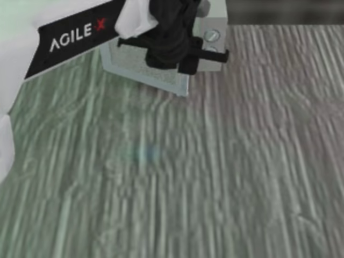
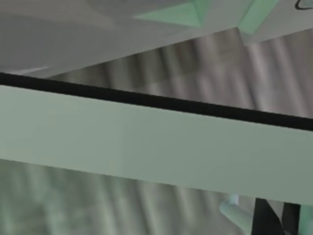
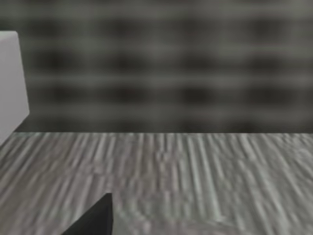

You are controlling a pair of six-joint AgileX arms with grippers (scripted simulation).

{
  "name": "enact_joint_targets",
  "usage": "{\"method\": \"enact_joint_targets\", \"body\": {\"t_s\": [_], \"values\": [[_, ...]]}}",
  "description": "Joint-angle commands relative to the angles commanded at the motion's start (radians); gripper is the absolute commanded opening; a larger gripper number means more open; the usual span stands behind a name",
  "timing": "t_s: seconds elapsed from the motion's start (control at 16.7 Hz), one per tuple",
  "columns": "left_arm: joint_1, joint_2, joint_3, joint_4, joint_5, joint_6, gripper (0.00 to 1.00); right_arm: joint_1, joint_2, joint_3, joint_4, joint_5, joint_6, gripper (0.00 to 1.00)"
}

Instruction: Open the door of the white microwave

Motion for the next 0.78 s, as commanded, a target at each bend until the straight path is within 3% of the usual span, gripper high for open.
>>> {"method": "enact_joint_targets", "body": {"t_s": [0.48, 0.78], "values": [[0.0, 0.0, 0.0, 0.0, 0.0, 0.0, 0.0, 0.0, 0.0, 0.0, 0.0, 0.0, 0.0, 1.0], [0.006, -0.037, -0.061, 0.027, 0.029, 0.045, 0.0, 0.0, 0.0, 0.0, 0.0, 0.0, 0.0, 1.0]]}}
